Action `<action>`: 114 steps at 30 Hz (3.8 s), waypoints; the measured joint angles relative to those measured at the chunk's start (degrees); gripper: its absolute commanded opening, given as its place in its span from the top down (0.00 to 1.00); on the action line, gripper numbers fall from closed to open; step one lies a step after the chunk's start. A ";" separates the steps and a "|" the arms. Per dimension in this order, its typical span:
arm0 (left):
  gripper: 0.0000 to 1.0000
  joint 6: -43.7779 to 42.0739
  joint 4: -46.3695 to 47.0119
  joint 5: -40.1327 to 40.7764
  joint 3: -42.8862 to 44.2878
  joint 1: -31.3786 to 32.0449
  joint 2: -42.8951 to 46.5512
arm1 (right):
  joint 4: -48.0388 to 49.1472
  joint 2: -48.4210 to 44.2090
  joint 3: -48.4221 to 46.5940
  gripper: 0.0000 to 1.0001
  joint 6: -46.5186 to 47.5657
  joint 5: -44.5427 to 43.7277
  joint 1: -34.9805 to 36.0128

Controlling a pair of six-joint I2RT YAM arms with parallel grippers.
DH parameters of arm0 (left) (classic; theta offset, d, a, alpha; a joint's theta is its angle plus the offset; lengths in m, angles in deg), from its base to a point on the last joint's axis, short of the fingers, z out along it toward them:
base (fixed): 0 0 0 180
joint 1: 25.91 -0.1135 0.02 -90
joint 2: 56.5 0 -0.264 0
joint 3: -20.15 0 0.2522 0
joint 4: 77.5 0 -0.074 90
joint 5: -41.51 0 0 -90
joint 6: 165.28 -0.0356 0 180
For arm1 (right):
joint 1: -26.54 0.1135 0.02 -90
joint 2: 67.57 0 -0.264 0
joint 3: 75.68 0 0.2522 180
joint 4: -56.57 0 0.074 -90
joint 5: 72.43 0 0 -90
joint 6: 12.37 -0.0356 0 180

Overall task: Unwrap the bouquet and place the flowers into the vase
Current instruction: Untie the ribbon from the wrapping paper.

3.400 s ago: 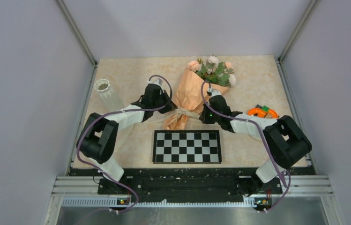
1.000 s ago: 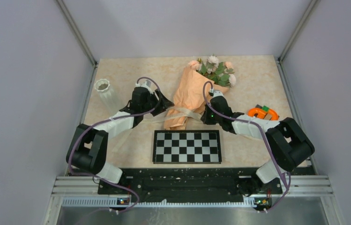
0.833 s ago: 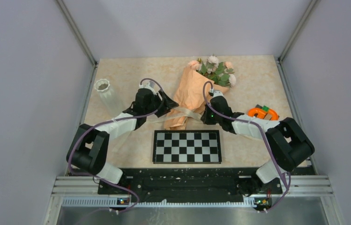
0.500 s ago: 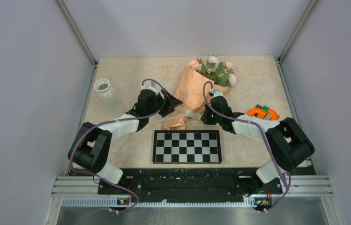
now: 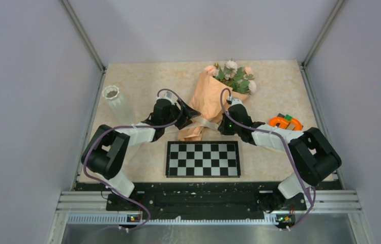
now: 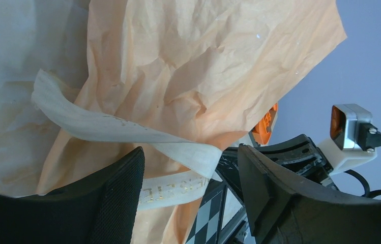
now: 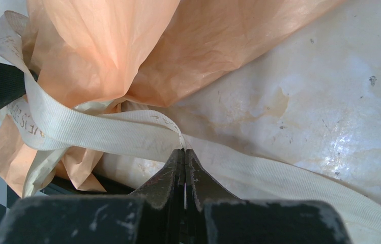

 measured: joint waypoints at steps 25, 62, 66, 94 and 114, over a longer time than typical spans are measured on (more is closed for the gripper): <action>0.61 1.40 0.76 -0.48 2.32 1.09 -4.26 | 0.00 0.00 0.00 1.00 0.02 0.02 0.00; 1.00 -4.02 -1.53 -0.85 1.68 -9.35 -2.32 | -1.79 -1.92 0.74 1.00 0.04 -4.72 0.00; 1.00 -7.21 -4.04 -0.35 1.18 -11.67 -0.92 | -2.40 -1.95 0.76 1.00 0.04 -4.85 -0.07; 0.52 -25.88 -21.75 11.61 1.57 -15.56 6.93 | -3.02 -3.02 2.19 1.00 -0.15 -5.62 -1.79; 0.28 -31.30 -21.53 11.89 6.58 7.72 9.84 | -2.60 -3.02 2.62 1.00 -0.15 -4.07 -1.81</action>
